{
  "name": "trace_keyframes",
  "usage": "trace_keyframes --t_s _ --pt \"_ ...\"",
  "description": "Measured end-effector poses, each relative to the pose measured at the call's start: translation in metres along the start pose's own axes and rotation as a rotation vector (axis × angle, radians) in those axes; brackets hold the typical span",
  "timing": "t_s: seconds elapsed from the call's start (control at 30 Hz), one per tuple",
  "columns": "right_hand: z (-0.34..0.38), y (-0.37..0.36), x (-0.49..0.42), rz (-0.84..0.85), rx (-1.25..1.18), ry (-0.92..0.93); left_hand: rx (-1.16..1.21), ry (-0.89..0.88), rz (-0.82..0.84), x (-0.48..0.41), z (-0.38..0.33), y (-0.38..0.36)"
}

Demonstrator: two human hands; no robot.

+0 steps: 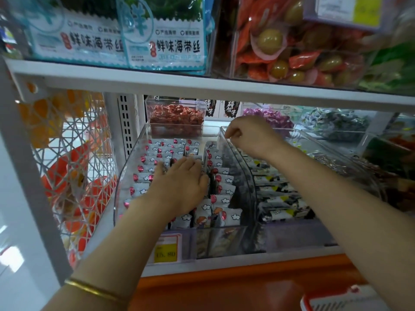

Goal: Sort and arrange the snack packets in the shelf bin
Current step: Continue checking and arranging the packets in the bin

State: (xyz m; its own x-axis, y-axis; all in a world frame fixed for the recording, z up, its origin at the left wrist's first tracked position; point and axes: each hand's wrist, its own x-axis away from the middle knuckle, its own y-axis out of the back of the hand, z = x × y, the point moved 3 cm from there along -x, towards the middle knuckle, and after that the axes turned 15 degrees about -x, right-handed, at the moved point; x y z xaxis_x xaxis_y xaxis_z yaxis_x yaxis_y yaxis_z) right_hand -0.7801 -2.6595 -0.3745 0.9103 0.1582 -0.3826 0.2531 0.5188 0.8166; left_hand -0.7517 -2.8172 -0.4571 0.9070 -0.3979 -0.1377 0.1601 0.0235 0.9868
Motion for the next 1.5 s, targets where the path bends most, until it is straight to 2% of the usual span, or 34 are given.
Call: trace_keyframes --t_s 0.2,0.43,0.53,0.67,0.83,1.0,1.13,1.3,1.5 --pt "0.004 -0.008 0.040 -0.021 -0.172 -0.071 -0.046 -0.011 0.019 0.000 -0.005 -0.008" --pt "0.017 -0.019 0.084 -0.230 -0.070 0.046 -0.011 -0.020 -0.013 -0.001 -0.010 -0.003" --pt "0.030 -0.023 0.094 -0.084 0.112 0.127 0.013 0.020 -0.056 0.004 -0.002 0.006" --pt "0.037 -0.022 0.091 0.088 0.203 0.127 -0.038 0.014 0.006 0.015 0.000 0.006" --pt "0.042 -0.020 0.088 0.170 0.214 0.147 -0.151 -0.042 0.043 0.022 -0.009 -0.001" --pt "0.038 -0.011 0.083 0.234 0.200 0.092 -0.160 -0.049 0.050 0.024 -0.007 -0.003" --pt "0.037 -0.015 0.086 0.246 0.279 0.143 -0.161 -0.053 0.033 0.026 -0.006 -0.003" --pt "0.036 -0.013 0.087 0.200 0.249 0.160 -0.128 -0.036 -0.008 0.027 -0.006 0.002" --pt "0.031 -0.015 0.085 0.126 0.191 0.140 -0.145 -0.040 0.052 0.032 -0.002 0.001"
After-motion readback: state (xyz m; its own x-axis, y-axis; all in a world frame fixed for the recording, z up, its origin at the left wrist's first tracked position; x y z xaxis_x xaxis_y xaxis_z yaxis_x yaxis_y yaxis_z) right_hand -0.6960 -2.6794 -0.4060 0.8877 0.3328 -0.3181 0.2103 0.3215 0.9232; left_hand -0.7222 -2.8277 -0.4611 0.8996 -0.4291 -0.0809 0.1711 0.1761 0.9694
